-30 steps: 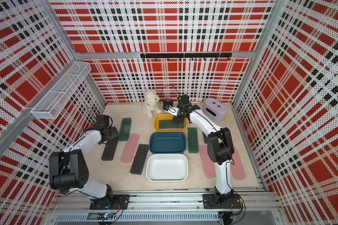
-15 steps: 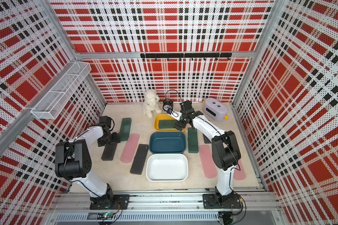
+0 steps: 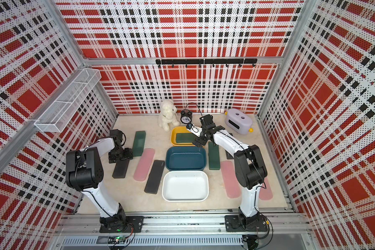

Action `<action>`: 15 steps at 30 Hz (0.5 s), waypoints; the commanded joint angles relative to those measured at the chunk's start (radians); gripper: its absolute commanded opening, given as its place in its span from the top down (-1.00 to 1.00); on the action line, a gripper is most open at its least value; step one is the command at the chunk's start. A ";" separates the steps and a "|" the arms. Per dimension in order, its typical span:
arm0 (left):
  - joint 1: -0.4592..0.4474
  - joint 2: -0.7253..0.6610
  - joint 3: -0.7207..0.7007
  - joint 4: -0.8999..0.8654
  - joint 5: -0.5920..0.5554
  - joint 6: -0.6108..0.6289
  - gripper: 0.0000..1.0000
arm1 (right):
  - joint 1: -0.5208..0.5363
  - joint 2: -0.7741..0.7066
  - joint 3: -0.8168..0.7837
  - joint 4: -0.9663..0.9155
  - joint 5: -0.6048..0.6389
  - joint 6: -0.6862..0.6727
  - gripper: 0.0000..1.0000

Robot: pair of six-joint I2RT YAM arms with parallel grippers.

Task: Place the pencil cases by color into the storage box
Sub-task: Pick up the pencil case from the center of the board.

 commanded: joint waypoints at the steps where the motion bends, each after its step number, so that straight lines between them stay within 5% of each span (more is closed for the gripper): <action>1: 0.007 0.041 0.007 -0.001 0.018 0.014 -0.79 | 0.003 -0.037 -0.015 0.019 -0.004 0.021 -0.99; 10: 0.016 0.050 -0.003 -0.001 -0.008 0.008 -0.62 | 0.003 -0.062 -0.046 0.028 0.004 0.024 -0.99; 15: 0.034 0.047 -0.002 -0.002 -0.032 -0.002 -0.34 | 0.003 -0.073 -0.056 0.027 0.010 0.026 -0.99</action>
